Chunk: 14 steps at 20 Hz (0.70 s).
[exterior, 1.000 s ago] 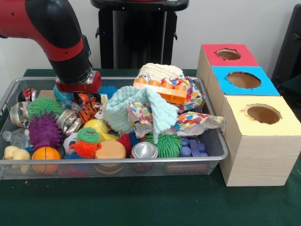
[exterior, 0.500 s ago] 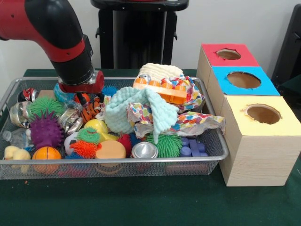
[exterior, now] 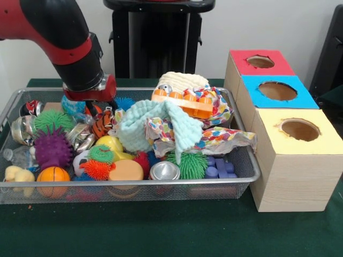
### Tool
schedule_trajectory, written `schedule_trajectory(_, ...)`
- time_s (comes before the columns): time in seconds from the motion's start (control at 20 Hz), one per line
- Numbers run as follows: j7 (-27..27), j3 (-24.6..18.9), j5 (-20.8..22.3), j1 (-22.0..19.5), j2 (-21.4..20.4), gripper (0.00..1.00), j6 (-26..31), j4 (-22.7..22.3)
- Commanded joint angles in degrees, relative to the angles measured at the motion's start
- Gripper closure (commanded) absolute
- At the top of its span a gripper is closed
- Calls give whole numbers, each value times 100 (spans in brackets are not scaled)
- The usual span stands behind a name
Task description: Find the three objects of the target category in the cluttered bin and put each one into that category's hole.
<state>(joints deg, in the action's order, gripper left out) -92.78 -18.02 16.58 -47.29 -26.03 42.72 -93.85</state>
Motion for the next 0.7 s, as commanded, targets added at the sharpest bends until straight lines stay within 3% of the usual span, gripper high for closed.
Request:
schedule_trajectory(0.05, 195, -451, -293, -18, -218, 0, 717, 165)
schedule_trajectory(0.7, 111, -437, -432, 48, -429, 0, 928, 75)
